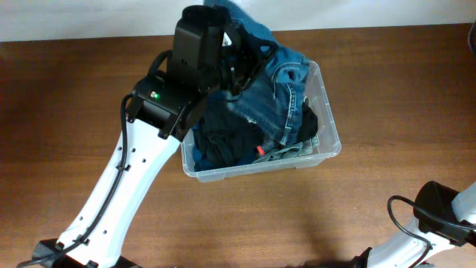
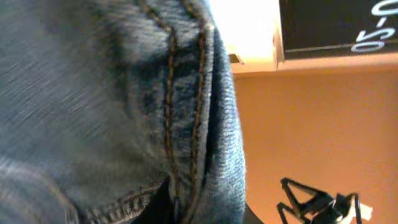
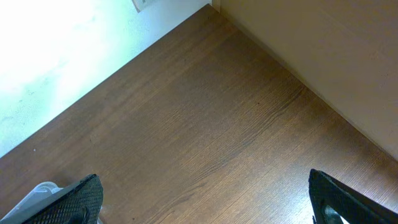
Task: Pack container
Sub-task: 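Lower the hanging jeans into the container's right side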
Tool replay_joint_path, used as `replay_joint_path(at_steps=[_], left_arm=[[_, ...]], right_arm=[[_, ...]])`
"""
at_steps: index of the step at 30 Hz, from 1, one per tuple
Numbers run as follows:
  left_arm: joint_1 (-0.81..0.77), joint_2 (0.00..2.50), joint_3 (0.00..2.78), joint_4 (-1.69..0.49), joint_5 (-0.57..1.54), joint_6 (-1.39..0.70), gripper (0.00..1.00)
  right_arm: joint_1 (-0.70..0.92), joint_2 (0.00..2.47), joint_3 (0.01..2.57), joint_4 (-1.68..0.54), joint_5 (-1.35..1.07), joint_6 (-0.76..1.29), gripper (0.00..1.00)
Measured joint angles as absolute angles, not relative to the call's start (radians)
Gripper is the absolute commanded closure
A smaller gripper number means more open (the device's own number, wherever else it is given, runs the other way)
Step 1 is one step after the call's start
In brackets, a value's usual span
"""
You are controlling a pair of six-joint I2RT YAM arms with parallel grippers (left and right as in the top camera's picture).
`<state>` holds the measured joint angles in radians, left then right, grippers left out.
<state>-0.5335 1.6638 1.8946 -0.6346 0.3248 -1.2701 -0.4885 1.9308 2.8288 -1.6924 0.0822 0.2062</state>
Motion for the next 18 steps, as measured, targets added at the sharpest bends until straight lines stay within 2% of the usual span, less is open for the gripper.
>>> replay_joint_path(at_steps=[4,12,18], left_arm=[[-0.535,1.664,1.895,-0.595,0.316,-1.287,0.99],[-0.534,1.713,1.895,-0.231,0.414,-1.25,0.99],[-0.534,1.786,1.898,-0.167,0.523,-1.235,0.99]], right_arm=[[-0.488,1.931,2.829,-1.692,0.082,0.206,0.02],[-0.488,1.931,2.829,-1.692,0.082,0.206,0.02],[-0.488,1.931,2.829,-1.692,0.082,0.207,0.02]])
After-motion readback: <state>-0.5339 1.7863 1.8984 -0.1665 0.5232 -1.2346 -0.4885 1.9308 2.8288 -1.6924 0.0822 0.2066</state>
